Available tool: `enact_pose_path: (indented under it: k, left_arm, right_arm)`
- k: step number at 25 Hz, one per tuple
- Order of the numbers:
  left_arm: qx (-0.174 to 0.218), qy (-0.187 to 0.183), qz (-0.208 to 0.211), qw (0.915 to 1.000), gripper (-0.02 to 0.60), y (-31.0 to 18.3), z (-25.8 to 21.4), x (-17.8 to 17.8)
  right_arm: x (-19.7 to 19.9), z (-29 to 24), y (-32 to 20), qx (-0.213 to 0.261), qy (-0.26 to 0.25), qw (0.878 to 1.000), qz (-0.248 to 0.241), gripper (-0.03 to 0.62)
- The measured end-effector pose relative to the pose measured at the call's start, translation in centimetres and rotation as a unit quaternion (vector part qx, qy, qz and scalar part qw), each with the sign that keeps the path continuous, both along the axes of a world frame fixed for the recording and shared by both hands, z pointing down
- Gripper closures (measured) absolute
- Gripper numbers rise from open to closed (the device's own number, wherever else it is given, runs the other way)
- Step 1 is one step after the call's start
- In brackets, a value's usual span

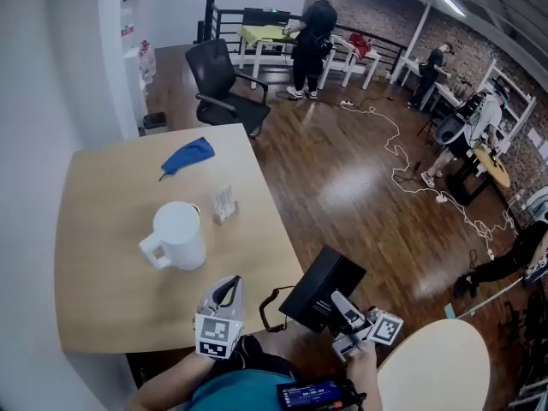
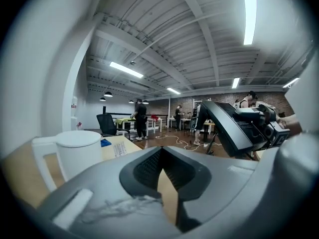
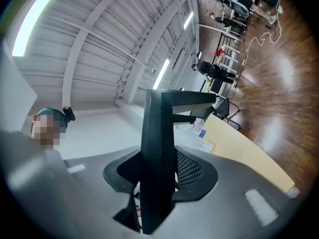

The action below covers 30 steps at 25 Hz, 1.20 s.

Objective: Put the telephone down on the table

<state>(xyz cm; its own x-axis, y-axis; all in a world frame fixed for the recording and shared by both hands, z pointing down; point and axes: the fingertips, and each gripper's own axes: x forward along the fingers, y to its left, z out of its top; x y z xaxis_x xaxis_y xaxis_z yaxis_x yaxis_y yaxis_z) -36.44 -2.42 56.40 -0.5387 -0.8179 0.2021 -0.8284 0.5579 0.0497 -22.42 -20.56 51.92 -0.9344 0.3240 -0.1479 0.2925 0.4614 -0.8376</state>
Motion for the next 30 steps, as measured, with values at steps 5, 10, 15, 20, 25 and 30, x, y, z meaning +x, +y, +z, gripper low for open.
enact_pose_path:
  k: [5, 10, 15, 20, 25, 30]
  left_arm:
    - [-0.021, 0.010, -0.049, 0.9985, 0.570, 1.6, 1.2, -2.5]
    - [-0.040, 0.019, -0.091, 0.9948, 0.569, 3.0, 1.7, -3.9]
    - [-0.066, 0.032, -0.135, 0.9881, 0.569, 4.9, 3.2, -5.1]
    - [-0.094, 0.048, -0.175, 0.9789, 0.569, 6.1, 4.9, -5.8]
    - [-0.118, 0.060, -0.213, 0.9682, 0.569, 7.1, 5.1, -6.3]
    - [-0.134, 0.073, -0.229, 0.9613, 0.569, 7.6, 5.1, -5.5]
  right_arm:
    - [-4.9, 1.5, 1.4, -0.005, 0.009, 0.998, -0.069, 0.444]
    - [-9.8, 3.7, 2.4, -0.013, 0.023, 0.990, -0.139, 0.444]
    - [-14.5, 7.5, 4.8, -0.019, 0.045, 0.977, -0.210, 0.444]
    - [-17.6, 11.6, 6.2, -0.039, 0.077, 0.961, -0.261, 0.444]
    - [-20.8, 15.4, 7.4, -0.050, 0.097, 0.948, -0.300, 0.444]
    - [-22.1, 19.1, 8.7, -0.068, 0.130, 0.936, -0.319, 0.444]
